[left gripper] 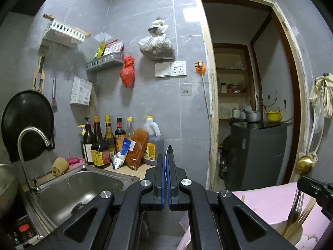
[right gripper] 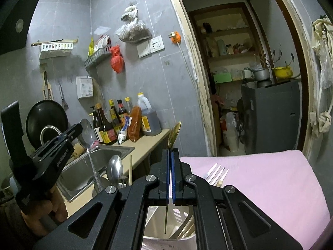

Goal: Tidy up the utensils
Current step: 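Lower the gold spoon in the right gripper into the holder, then open both grippers to release the spoons into the holder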

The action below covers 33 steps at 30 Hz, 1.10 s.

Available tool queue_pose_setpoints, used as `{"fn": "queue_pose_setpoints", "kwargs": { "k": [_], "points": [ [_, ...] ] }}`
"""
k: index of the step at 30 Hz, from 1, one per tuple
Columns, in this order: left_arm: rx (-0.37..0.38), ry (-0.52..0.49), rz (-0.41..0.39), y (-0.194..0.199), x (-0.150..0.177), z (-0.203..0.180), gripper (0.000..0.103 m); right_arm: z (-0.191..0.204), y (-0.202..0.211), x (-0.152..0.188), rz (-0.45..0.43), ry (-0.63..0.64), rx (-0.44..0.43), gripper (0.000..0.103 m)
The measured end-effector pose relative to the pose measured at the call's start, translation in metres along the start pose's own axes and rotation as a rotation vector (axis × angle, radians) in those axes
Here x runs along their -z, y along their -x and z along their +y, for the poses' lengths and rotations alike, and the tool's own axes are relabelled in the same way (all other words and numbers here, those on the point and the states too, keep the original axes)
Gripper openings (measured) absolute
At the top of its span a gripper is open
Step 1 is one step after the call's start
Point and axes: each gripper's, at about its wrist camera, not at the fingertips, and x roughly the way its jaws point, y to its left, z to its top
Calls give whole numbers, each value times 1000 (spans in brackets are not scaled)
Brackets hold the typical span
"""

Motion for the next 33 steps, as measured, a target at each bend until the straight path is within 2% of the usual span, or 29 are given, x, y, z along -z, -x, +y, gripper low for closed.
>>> {"fn": "queue_pose_setpoints", "kwargs": {
  "k": [6,9,16,22,30,32,33],
  "points": [
    [5,-92,-61,11,8,-15,2,1,-3,9,29,-9,-3,2],
    [29,-118,-53,14,12,-21,2,1,-4,12,52,-16,-13,2],
    [114,-80,57,13,14,-17,5,1,-3,17,107,-13,-10,3],
    [231,16,162,5,14,-2,6,2,1,18,140,-21,-8,3],
    [306,140,264,0,16,16,6,10,9,16,165,-19,3,4],
    [324,173,285,0,17,20,6,13,11,14,168,-17,9,9],
    [328,179,293,0,17,20,6,13,11,13,174,-20,10,24]
  ]
}}
